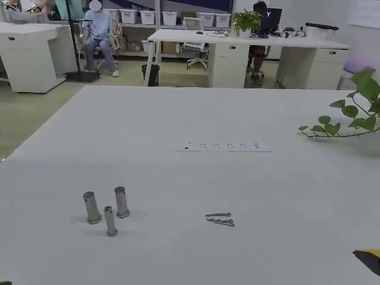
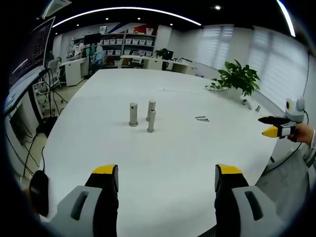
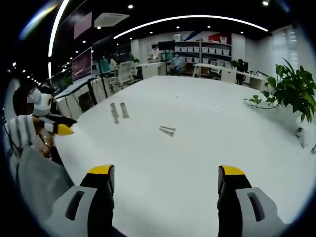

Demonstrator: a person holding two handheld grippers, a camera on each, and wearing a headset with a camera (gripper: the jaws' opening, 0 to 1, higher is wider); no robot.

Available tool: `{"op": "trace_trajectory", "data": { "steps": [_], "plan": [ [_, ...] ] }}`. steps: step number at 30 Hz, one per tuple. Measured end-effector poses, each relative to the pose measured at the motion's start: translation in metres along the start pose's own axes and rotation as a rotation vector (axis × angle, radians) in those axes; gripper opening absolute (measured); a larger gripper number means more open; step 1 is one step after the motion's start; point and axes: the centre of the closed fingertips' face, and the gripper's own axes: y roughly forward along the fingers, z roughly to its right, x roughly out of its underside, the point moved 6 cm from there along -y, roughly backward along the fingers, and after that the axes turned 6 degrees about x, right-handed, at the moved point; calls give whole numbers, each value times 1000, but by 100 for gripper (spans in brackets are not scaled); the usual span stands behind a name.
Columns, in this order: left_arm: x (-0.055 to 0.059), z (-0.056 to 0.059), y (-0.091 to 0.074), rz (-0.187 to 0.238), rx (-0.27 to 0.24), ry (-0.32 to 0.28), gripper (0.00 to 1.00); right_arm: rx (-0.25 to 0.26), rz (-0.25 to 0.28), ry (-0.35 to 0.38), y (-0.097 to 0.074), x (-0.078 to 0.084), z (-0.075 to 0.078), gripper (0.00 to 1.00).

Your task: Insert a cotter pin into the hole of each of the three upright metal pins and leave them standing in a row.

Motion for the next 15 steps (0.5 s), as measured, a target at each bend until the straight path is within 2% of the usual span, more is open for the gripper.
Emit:
{"op": "trace_trajectory", "data": {
  "steps": [7,15],
  "plan": [
    [0,-5,4,-23,10,-8,77,1,-12,2,2,1,-1,87],
    [-3,-11,7,-26,14,-14,74,5,-24,15,5,1,-2,85]
  ]
}}
